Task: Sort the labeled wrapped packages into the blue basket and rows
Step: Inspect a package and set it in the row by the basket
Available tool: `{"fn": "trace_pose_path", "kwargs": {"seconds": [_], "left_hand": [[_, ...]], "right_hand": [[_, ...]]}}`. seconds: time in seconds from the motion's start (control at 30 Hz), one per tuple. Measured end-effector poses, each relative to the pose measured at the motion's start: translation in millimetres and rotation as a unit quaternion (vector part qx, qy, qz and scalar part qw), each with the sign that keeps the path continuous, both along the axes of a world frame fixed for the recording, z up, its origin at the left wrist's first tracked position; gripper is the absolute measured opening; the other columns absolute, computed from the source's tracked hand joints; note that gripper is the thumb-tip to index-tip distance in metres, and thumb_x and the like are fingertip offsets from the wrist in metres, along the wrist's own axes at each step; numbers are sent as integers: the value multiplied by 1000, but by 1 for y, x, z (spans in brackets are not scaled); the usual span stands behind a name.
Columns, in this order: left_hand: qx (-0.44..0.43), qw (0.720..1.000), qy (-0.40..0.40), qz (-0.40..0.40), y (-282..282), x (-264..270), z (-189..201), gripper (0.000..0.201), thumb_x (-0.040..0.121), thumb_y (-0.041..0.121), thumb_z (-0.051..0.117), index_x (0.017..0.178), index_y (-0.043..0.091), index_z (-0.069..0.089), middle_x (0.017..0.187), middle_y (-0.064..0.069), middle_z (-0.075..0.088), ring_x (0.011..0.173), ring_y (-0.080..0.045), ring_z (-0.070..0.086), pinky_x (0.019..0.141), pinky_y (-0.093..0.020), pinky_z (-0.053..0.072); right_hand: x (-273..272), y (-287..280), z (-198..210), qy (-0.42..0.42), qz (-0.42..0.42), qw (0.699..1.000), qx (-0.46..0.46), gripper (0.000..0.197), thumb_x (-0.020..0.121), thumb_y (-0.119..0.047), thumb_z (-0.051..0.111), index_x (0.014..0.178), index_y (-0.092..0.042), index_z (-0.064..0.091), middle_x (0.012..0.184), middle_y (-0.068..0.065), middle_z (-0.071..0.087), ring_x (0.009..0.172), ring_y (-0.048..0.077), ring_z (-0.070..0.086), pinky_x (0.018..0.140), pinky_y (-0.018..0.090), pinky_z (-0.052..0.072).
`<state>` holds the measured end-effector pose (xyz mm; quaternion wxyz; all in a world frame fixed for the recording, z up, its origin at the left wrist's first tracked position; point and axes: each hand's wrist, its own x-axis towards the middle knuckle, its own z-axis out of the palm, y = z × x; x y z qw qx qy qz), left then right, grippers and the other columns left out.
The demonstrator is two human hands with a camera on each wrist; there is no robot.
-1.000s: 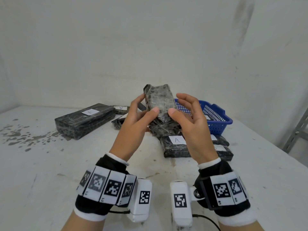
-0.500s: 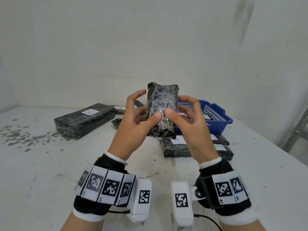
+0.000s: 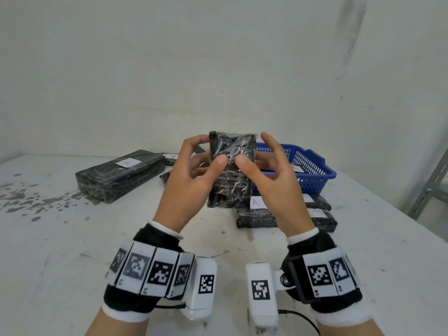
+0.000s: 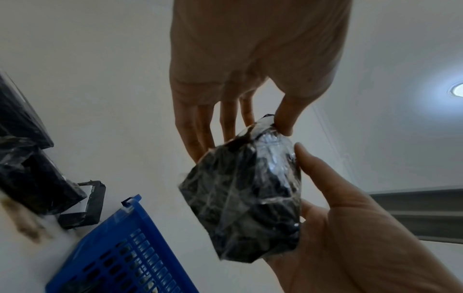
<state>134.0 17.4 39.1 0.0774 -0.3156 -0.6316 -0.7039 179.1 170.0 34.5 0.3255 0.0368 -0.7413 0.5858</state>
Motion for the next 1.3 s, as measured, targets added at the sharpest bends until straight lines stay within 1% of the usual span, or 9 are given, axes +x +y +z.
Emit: {"fn": "trace_pose_path", "kwargs": {"seconds": [0.2,0.33,0.43,0.5,0.57,0.67,0.83,1.07,1.3], "left_hand": [[-44,998,36,0,0,-3,-4,54,91,29,62,140,40,41,126,14,58,123,-10,54,101,-34,49],[-44,998,47,1,0,-3,-4,51,89,35,64,135,40,43,124,8,64,119,-13,58,94,-29,50],[-9,999,43,-3,-1,0,-1,48,87,38,60,132,28,46,105,8,69,101,-6,66,77,-13,49],[-6,999,42,-2,0,1,-1,50,86,36,57,133,25,47,111,7,68,104,-5,65,82,-16,50],[-3,1000,27,-6,1,-1,-2,47,90,34,57,136,28,49,118,18,64,111,2,60,87,-15,49],[8,1000,5,-14,3,-4,-4,39,96,24,56,134,30,52,108,33,63,100,9,62,76,-8,47],[18,1000,8,-10,2,-6,-6,30,96,19,58,126,21,54,119,4,64,99,-8,64,77,-20,50],[47,999,0,-13,5,-6,-7,17,95,14,57,111,19,54,111,-1,63,98,-12,63,75,-21,50],[44,999,24,15,7,-6,-7,13,93,20,59,104,16,53,106,-3,66,93,-10,66,73,-20,52]], "right_hand": [[1,0,0,9,12,1000,10,67,81,-61,68,142,-42,47,130,-21,60,124,-1,55,96,32,56],[0,-3,-1,-4,36,999,-25,72,80,-62,66,146,-41,44,138,-16,57,112,9,66,85,48,61],[-2,-2,-2,-1,48,998,-28,70,82,-58,72,145,-41,46,138,-18,57,112,10,67,84,50,61],[-4,-2,-4,3,46,999,-29,73,76,-61,69,143,-43,47,138,-19,57,114,9,66,89,51,59],[-6,0,-6,4,48,999,-26,72,74,-60,69,142,-46,48,140,-20,56,116,12,65,96,51,55],[-7,-1,-7,13,59,998,-27,69,77,-54,70,142,-45,48,140,-21,56,119,13,64,97,49,55],[-6,-2,-9,23,53,998,-14,58,83,-46,70,138,-44,51,138,-21,56,121,15,61,96,46,56],[-4,-3,-8,45,39,998,4,47,90,-34,69,135,-40,56,128,-30,58,116,2,61,95,30,56],[-5,-6,-8,65,39,997,0,33,92,-29,70,122,-39,62,127,-18,64,119,14,62,98,48,54]]}}
